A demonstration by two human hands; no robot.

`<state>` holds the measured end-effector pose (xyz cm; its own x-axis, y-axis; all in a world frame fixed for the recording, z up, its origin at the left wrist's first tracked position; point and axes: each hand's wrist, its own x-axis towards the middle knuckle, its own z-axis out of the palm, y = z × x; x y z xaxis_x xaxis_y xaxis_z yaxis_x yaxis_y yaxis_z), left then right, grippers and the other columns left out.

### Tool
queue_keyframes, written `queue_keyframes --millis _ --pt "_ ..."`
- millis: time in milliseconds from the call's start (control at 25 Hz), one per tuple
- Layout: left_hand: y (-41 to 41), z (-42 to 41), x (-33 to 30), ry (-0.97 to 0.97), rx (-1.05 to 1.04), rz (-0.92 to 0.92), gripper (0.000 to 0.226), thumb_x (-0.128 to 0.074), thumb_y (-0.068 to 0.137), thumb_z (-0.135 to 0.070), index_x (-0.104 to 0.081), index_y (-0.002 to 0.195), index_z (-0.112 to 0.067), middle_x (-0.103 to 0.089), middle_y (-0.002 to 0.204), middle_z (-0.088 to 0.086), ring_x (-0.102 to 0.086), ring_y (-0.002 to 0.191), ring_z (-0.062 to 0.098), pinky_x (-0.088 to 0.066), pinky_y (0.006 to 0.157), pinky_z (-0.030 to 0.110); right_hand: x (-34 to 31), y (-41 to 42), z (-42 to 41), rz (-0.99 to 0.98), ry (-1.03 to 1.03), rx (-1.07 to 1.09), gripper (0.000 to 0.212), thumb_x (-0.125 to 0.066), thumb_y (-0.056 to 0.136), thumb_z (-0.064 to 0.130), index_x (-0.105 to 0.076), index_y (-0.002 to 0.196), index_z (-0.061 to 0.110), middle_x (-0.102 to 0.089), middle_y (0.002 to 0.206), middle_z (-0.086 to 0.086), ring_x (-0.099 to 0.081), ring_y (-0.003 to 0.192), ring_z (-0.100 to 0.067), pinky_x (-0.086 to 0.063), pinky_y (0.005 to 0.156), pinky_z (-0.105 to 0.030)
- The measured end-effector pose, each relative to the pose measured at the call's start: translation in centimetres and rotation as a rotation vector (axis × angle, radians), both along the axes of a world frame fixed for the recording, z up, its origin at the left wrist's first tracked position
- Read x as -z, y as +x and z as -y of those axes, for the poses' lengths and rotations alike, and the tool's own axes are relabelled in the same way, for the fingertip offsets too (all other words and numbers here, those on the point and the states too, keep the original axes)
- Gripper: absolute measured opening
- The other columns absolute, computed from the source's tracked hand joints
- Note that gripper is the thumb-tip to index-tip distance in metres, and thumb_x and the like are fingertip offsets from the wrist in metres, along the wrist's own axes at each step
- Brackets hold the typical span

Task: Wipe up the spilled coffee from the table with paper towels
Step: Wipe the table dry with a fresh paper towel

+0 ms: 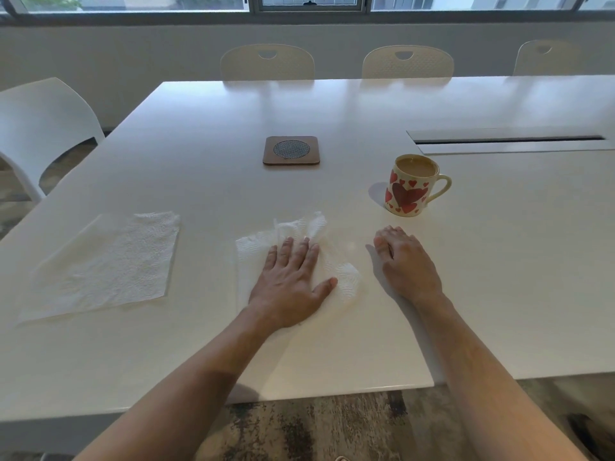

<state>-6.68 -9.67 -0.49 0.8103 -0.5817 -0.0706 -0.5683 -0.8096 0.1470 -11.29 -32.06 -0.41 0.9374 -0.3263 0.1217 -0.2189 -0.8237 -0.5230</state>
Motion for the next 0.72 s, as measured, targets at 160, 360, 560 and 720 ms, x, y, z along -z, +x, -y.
queue_keyframes --millis 160,360,560,720 --pt "-0.9 2.1 -0.1 -0.006 0.154 -0.005 0.078 -0.012 0.092 -0.070 0.006 0.155 -0.026 0.011 0.163 -0.004 0.023 0.147 0.018 0.010 0.121 0.044 -0.4 -0.1 -0.4 0.102 0.076 0.050 0.045 -0.036 0.106 0.036 -0.054 0.139 0.012 -0.052 0.147 -0.004 -0.042 0.141 -0.020 -0.030 0.119 -0.039" --pt "0.1 -0.1 -2.2 -0.505 0.171 -0.122 0.049 -0.045 0.097 -0.052 -0.051 0.139 -0.029 -0.031 0.158 -0.004 -0.021 0.147 0.012 -0.016 0.121 0.035 -2.5 -0.5 -2.9 0.291 0.111 0.046 0.037 -0.044 0.104 0.026 -0.057 0.136 0.011 -0.057 0.143 -0.004 -0.050 0.134 -0.019 -0.030 0.108 -0.022" --pt "4.8 -7.1 -1.9 -0.543 -0.204 0.206 0.036 -0.048 0.096 -0.035 -0.065 0.123 -0.017 -0.057 0.139 0.008 -0.045 0.135 0.023 -0.029 0.115 0.040 -2.1 -0.5 -10.4 0.048 -0.061 -0.343 0.055 -0.044 0.101 0.047 -0.039 0.150 0.022 -0.030 0.161 -0.002 -0.020 0.151 -0.017 -0.012 0.121 -0.030" --pt "7.3 -11.0 -0.4 -0.310 -0.374 0.152 0.046 -0.039 0.100 -0.041 -0.048 0.141 -0.022 -0.039 0.154 0.004 -0.025 0.146 0.021 -0.009 0.120 0.049 -0.3 1.1 -12.9 -0.242 -0.297 -0.440 0.066 -0.019 0.097 0.066 -0.007 0.157 0.039 0.003 0.167 0.005 0.013 0.153 -0.014 0.010 0.122 -0.050"
